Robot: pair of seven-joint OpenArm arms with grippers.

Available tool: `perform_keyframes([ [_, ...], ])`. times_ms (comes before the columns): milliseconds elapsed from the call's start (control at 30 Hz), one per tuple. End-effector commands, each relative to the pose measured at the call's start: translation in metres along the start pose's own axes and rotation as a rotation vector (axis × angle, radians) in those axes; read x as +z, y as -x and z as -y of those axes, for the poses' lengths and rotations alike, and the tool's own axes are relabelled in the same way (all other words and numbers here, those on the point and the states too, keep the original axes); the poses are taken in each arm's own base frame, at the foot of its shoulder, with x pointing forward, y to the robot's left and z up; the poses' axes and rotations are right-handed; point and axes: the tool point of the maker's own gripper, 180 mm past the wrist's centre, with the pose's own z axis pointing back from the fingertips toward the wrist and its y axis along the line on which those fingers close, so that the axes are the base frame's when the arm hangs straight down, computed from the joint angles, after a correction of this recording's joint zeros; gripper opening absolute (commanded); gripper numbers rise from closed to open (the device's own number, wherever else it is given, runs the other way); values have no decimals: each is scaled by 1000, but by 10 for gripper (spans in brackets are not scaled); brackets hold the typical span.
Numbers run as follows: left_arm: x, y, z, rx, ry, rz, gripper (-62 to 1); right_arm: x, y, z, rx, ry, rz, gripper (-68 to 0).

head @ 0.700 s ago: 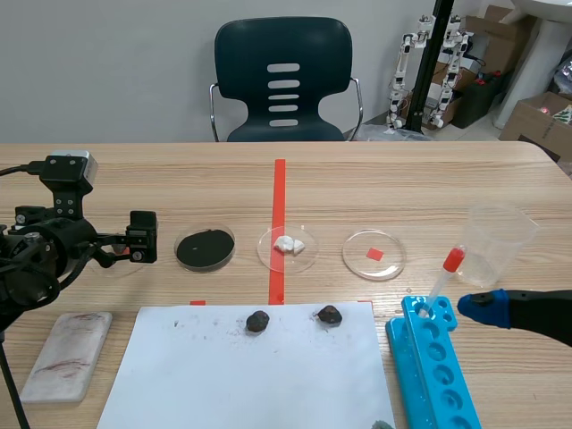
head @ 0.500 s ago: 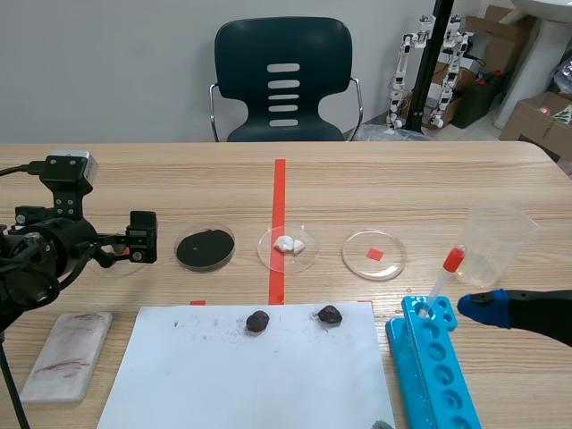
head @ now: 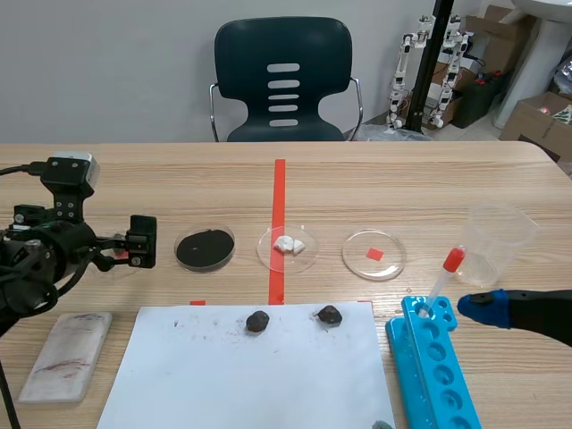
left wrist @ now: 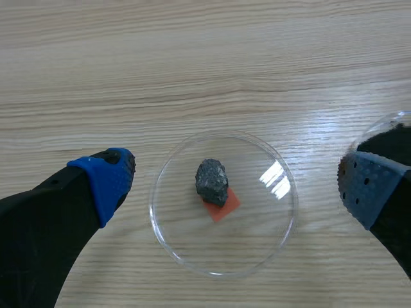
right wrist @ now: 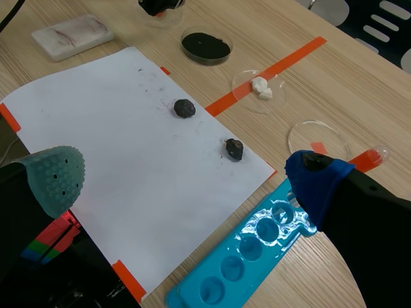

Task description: Return to the home posture

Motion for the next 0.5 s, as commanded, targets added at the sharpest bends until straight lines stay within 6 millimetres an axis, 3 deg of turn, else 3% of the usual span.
perform_keyframes([
  [0, 8, -18, 1, -20, 7, 71, 14, 0, -7, 3, 4, 5, 29, 4],
  [233, 52, -29, 12, -99, 59, 159, 14, 0, -7, 3, 4, 5, 28, 4],
  [467, 115, -46, 42, -162, 169, 298, 14, 0, -7, 3, 4, 5, 28, 4],
])
